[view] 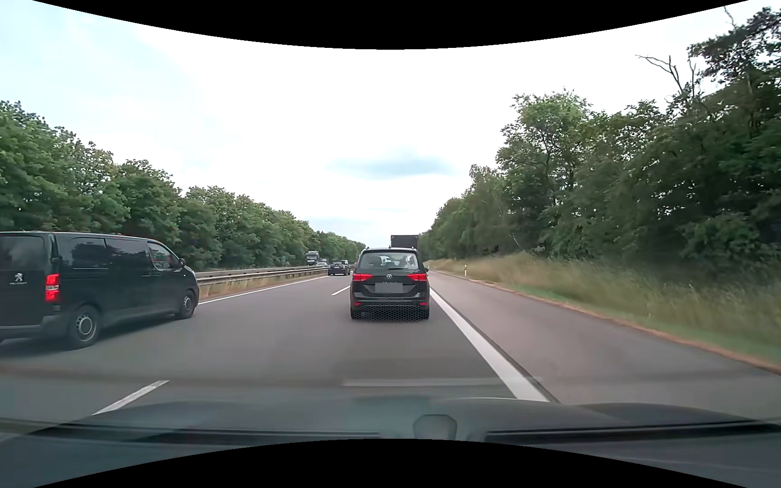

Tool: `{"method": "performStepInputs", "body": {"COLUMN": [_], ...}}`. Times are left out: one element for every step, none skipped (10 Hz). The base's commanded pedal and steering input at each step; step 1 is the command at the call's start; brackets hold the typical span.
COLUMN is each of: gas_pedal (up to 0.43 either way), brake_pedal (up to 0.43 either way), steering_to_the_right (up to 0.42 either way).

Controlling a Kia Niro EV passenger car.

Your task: Follow the waypoints while adhering to traffic rules and regulations

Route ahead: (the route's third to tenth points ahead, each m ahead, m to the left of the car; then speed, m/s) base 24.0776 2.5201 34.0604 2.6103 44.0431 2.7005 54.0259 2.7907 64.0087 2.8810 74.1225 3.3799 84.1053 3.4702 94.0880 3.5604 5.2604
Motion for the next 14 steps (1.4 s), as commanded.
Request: {"method": "performStepInputs", "body": {"gas_pedal": [0.130, 0.130, 0.130, 0.130, 0.130, 0.130, 0.130, 0.130, 0.130, 0.130, 0.130, 0.130, 0.130, 0.130], "brake_pedal": [0.000, 0.000, 0.000, 0.000, 0.000, 0.000, 0.000, 0.000, 0.000, 0.000, 0.000, 0.000, 0.000, 0.000], "steering_to_the_right": [-0.004, -0.003, -0.003, -0.003, -0.003, -0.004, -0.004, -0.004, -0.005, -0.004, -0.003, -0.001, -0.001, -0.001]}}
